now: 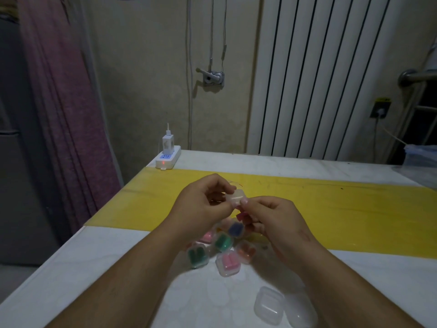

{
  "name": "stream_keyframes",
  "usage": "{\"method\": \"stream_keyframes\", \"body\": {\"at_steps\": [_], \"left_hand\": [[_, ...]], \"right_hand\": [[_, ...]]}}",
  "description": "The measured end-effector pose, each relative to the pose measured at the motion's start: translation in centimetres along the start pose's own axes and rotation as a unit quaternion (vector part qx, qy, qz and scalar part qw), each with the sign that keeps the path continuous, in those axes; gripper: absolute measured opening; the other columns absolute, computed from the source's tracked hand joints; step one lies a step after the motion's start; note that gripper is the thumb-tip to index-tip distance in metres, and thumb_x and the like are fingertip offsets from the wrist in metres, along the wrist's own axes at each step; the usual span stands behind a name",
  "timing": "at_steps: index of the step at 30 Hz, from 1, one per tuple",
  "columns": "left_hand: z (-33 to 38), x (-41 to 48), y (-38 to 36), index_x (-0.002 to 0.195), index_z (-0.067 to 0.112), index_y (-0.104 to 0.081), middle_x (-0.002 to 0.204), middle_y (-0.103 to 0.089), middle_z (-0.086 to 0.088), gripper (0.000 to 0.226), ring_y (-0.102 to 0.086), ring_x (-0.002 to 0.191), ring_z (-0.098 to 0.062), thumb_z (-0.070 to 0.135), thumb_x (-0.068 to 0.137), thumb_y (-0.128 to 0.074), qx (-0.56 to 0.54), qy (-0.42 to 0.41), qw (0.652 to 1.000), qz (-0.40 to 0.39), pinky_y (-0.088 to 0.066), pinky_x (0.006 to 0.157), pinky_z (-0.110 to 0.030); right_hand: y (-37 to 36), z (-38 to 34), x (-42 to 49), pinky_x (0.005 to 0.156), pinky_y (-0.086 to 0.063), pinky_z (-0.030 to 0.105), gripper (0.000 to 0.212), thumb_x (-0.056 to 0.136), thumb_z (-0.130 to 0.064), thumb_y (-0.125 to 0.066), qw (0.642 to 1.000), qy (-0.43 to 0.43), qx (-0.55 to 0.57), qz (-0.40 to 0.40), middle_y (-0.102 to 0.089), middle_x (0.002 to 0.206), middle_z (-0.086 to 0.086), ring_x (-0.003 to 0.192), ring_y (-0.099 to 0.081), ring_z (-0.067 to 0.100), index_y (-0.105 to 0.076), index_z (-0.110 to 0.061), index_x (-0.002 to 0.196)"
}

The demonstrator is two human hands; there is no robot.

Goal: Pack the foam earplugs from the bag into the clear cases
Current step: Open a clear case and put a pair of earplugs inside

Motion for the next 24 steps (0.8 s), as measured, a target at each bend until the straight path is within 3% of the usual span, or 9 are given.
{"method": "stream_keyframes", "body": {"at_steps": [5, 8, 13, 16, 20, 24], "left_hand": [[0.11, -0.19, 0.04, 0.093, 0.018, -0.070, 0.090, -0.072, 0.005, 0.019, -0.068, 0.084, -0.010, 0.011, 0.078, -0.078, 0.040, -0.015, 0.999, 0.005, -0.059, 0.078, -0.029], [0.27, -0.30, -0.03, 0.091, 0.017, -0.070, 0.084, -0.072, 0.005, 0.016, -0.068, 0.080, -0.009, 0.016, 0.078, -0.079, 0.046, -0.018, 0.999, 0.003, -0.058, 0.074, -0.026], [-0.20, -0.04, 0.04, 0.082, 0.011, -0.063, 0.077, -0.069, -0.008, 0.009, -0.068, 0.077, -0.026, 0.013, 0.086, -0.070, -0.019, 0.010, 1.000, 0.013, -0.057, 0.077, -0.046], [-0.66, 0.41, 0.64, 0.089, 0.011, -0.057, 0.072, -0.068, -0.011, 0.012, -0.067, 0.068, -0.025, 0.005, 0.096, -0.050, -0.111, 0.052, 0.992, 0.042, -0.058, 0.073, -0.047], [-0.39, 0.26, 0.53, 0.112, 0.019, -0.062, 0.084, -0.066, -0.016, 0.037, -0.067, 0.062, -0.020, -0.005, 0.097, -0.039, -0.123, 0.064, 0.990, 0.012, -0.059, 0.061, -0.031], [-0.36, -0.10, -0.13, 0.095, 0.012, -0.073, 0.103, -0.066, -0.014, 0.042, -0.069, 0.070, -0.018, -0.016, 0.089, -0.042, -0.107, 0.088, 0.990, -0.031, -0.059, 0.064, -0.027]], "right_hand": [[-0.12, -0.09, -0.03, 0.069, -0.052, 0.042, 0.021, 0.086, -0.020, -0.070, 1.000, 0.005, -0.004, 0.001, -0.069, 0.068, 0.013, 0.063, -0.061, 0.022, -0.075, -0.001, 0.078], [-0.22, -0.46, -0.29, 0.061, -0.052, 0.034, 0.020, 0.086, -0.017, -0.069, 1.000, 0.013, -0.025, 0.009, -0.068, 0.065, 0.011, 0.056, -0.062, 0.015, -0.073, 0.000, 0.076], [0.07, -0.38, -0.31, 0.058, -0.051, 0.031, 0.017, 0.084, -0.014, -0.069, 0.995, 0.021, -0.082, 0.046, -0.069, 0.059, 0.005, 0.051, -0.059, 0.010, -0.074, -0.006, 0.069], [-0.14, 0.14, -0.51, 0.049, -0.048, 0.029, 0.014, 0.085, -0.009, -0.069, 0.999, -0.015, -0.013, 0.040, -0.067, 0.057, 0.005, 0.048, -0.058, 0.013, -0.074, -0.007, 0.072], [0.02, -0.19, -0.01, 0.054, -0.048, 0.029, 0.010, 0.084, -0.009, -0.071, 0.999, 0.001, -0.014, 0.040, -0.068, 0.061, 0.007, 0.050, -0.058, 0.015, -0.075, -0.006, 0.075], [0.52, -0.13, 0.32, 0.061, -0.053, 0.033, 0.012, 0.084, -0.011, -0.071, 0.999, 0.013, -0.018, 0.048, -0.067, 0.064, 0.006, 0.055, -0.059, 0.014, -0.076, -0.006, 0.075]]}}
Point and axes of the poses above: each hand's wrist, its own x-axis towards the middle knuckle, its own y-axis out of the back of the hand, z = x × y, the point moved 6 cm from there along x, towards the middle knuckle
